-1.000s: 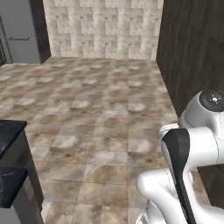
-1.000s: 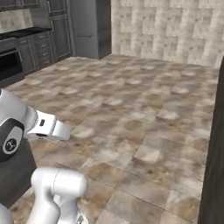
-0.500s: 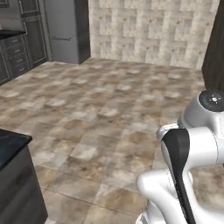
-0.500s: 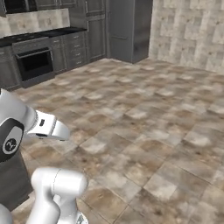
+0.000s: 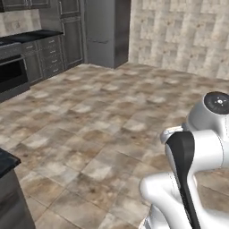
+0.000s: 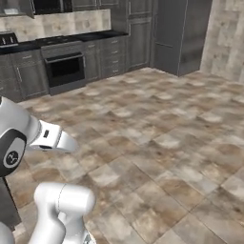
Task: Retrieve the tupperware and aluminum foil from the cabinet and place them on the dining counter near the plate with lime and avocado to prepare for storing leftovers.
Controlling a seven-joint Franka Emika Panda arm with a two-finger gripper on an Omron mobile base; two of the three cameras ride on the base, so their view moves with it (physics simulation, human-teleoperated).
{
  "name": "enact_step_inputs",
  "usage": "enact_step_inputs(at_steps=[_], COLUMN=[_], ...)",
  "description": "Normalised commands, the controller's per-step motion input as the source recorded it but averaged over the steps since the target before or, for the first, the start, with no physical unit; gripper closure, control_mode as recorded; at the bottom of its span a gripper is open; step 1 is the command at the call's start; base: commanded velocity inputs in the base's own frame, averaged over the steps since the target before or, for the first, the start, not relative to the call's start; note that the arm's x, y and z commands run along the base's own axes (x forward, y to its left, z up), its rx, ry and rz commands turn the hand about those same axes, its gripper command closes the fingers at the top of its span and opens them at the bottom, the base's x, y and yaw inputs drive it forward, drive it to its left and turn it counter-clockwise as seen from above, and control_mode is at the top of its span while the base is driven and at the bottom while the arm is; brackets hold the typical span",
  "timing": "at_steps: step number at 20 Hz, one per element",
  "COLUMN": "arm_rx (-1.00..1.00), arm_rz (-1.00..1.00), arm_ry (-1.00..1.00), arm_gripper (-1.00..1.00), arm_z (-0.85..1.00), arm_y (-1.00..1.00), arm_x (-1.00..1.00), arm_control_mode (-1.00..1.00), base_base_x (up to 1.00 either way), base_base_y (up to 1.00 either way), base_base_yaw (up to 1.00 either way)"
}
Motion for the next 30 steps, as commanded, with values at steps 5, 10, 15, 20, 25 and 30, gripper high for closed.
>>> enact_step_inputs(at_steps=[5, 10, 15, 20, 25, 30], arm_rx=[0.0, 0.0, 0.0, 0.0, 0.0, 0.0], arm_rz=[0.0, 0.0, 0.0, 0.0, 0.0, 0.0], arm_ry=[0.0, 0.0, 0.0, 0.0, 0.0, 0.0], arm_gripper=[-1.0, -1.0, -1.0, -1.0, -1.0, -1.0], arm_z=[0.0, 0.0, 0.0, 0.0, 0.0, 0.0], arm_y=[0.0, 0.0, 0.0, 0.0, 0.0, 0.0], arm_x=[0.0, 0.0, 0.0, 0.0, 0.0, 0.0], arm_control_mode=[1.0, 1.0, 1.0, 1.0, 1.0, 1.0], base_base_x=[1.0, 1.0, 1.0, 1.0, 1.0, 1.0], base_base_y=[-0.2, -0.19, -0.19, -0.2, -0.3, -0.41], base_base_yaw=[0.44, 0.46, 0.46, 0.42, 0.36, 0.3])
